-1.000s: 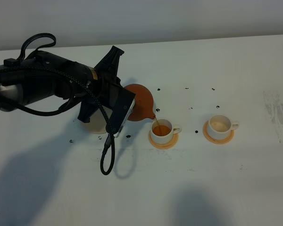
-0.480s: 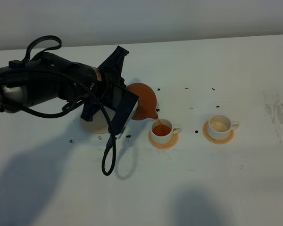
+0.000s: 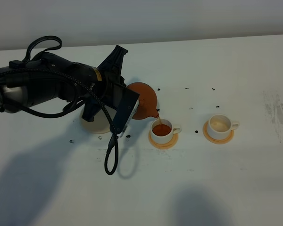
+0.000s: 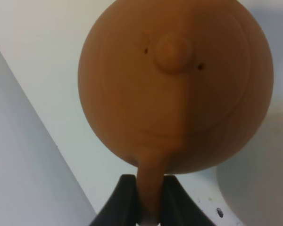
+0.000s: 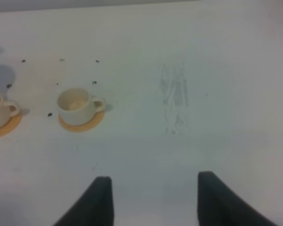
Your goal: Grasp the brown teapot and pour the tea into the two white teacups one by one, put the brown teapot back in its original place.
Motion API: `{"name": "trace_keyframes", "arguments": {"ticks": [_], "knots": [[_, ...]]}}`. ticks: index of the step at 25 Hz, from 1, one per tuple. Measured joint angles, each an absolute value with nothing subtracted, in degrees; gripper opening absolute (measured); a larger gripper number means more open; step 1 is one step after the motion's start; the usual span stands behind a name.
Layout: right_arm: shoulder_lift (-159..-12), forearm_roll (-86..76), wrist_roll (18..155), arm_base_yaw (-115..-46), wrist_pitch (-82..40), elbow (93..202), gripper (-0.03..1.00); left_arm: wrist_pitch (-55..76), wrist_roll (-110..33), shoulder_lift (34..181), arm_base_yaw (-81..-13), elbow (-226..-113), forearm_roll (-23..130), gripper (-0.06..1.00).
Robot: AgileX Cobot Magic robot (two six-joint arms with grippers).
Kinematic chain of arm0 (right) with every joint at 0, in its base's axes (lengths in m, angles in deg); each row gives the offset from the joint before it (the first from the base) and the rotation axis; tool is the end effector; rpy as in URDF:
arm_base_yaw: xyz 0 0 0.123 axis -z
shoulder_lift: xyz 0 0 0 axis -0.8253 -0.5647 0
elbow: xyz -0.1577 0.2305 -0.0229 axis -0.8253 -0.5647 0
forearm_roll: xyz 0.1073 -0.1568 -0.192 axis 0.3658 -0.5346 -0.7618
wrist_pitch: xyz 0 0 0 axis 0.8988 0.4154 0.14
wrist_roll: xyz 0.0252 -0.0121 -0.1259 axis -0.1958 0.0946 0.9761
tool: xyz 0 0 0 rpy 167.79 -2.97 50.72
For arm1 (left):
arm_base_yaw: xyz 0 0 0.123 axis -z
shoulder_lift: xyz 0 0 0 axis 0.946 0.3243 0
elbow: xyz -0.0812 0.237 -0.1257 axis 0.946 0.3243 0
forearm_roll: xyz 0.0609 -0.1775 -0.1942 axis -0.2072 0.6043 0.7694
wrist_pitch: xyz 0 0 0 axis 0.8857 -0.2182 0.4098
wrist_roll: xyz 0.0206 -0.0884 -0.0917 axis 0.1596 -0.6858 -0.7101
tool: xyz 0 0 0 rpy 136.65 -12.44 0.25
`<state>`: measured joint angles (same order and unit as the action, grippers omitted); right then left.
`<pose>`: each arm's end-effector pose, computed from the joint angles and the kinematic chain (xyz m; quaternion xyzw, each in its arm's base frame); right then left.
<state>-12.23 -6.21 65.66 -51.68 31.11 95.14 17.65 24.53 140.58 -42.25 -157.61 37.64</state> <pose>0.0505 0.0089 0.2648 0.0128 0.8551 0.0282 0.5175 0.3877 -0.2122 0.1579 0.8276 0.4071 0.2250 0.3143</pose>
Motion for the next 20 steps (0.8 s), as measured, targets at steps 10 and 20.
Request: {"name": "trace_keyframes", "arguments": {"ticks": [10,20], "knots": [[-12.23,-6.21,65.66,-51.68,31.11,95.14,0.42,17.65,21.56,140.58,-42.25,-157.61,34.31,0.11],[-12.23,-6.21,65.66,-51.68,31.11,95.14,0.42,17.65,22.93,140.58,-42.21,-157.61,35.58,0.11]]}}
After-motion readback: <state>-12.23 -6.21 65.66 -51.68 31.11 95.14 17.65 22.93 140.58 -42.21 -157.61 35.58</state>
